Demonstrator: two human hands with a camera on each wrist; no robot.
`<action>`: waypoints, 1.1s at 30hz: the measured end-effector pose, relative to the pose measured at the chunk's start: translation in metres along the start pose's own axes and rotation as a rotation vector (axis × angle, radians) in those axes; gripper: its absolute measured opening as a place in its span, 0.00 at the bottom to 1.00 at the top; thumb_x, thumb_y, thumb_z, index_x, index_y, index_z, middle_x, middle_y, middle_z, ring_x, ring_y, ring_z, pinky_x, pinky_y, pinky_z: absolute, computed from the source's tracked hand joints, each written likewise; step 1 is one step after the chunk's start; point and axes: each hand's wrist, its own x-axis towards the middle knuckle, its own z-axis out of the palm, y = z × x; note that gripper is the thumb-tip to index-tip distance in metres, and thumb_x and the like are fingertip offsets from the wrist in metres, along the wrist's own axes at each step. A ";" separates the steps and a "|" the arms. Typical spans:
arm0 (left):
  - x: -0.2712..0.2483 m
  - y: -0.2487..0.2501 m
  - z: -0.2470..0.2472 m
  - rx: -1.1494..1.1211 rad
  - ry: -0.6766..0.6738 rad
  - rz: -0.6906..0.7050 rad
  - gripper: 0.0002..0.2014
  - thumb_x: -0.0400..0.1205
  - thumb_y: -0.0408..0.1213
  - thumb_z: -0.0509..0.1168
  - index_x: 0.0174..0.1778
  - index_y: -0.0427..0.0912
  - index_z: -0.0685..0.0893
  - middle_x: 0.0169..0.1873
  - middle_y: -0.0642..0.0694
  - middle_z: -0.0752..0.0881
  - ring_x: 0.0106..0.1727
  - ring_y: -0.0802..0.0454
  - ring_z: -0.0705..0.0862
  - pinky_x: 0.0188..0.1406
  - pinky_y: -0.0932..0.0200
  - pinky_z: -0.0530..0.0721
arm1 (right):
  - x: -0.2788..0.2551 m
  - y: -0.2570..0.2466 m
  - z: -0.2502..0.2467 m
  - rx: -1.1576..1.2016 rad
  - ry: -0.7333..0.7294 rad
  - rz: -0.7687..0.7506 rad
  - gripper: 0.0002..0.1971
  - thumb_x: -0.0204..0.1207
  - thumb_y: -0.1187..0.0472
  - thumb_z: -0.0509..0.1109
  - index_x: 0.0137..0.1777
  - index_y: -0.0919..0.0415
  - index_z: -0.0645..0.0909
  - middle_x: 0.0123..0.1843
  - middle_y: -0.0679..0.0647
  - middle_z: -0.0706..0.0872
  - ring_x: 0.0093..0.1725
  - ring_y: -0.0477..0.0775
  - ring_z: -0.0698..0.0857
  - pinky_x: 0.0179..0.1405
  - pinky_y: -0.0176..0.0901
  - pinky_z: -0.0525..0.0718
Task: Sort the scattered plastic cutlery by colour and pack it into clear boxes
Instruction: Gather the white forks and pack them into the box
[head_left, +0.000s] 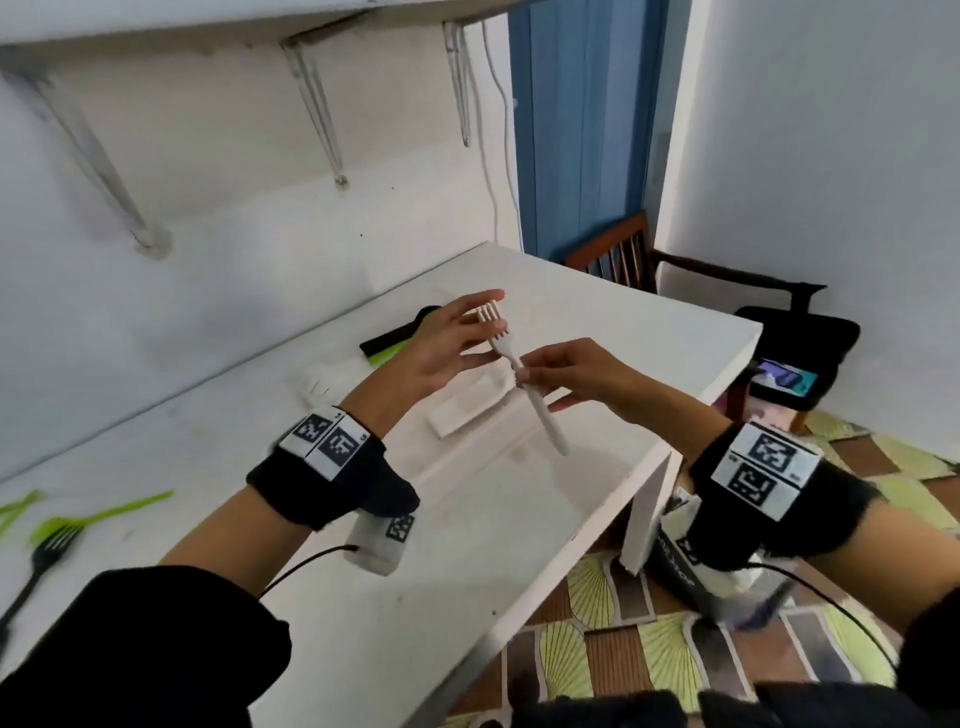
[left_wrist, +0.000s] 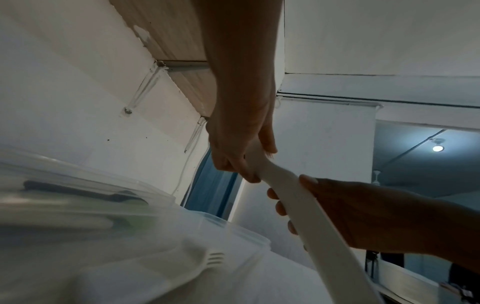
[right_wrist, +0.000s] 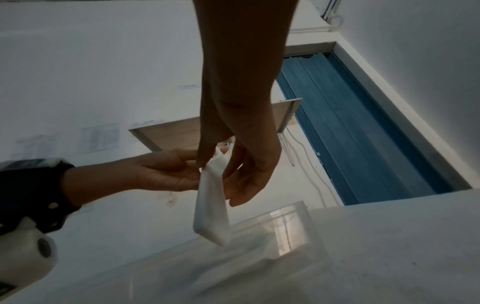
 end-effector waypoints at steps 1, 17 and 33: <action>0.008 0.001 -0.003 0.000 0.011 -0.006 0.19 0.80 0.23 0.64 0.65 0.43 0.79 0.39 0.49 0.83 0.45 0.54 0.84 0.51 0.55 0.86 | 0.009 0.000 -0.003 0.005 -0.014 -0.001 0.15 0.77 0.57 0.69 0.60 0.65 0.83 0.49 0.55 0.84 0.47 0.52 0.83 0.47 0.39 0.85; 0.061 -0.004 -0.052 -0.194 0.531 -0.145 0.10 0.85 0.37 0.59 0.58 0.41 0.81 0.48 0.46 0.82 0.50 0.52 0.83 0.53 0.56 0.85 | 0.151 -0.017 -0.045 0.199 -0.393 -0.082 0.10 0.76 0.57 0.71 0.53 0.61 0.83 0.44 0.52 0.86 0.38 0.48 0.84 0.35 0.35 0.87; 0.000 -0.041 -0.016 0.518 0.548 -0.197 0.19 0.72 0.32 0.75 0.60 0.44 0.84 0.47 0.46 0.90 0.46 0.60 0.88 0.48 0.71 0.83 | 0.171 -0.001 0.001 0.317 -0.701 -0.062 0.21 0.68 0.67 0.77 0.59 0.66 0.73 0.50 0.62 0.86 0.47 0.57 0.89 0.45 0.44 0.90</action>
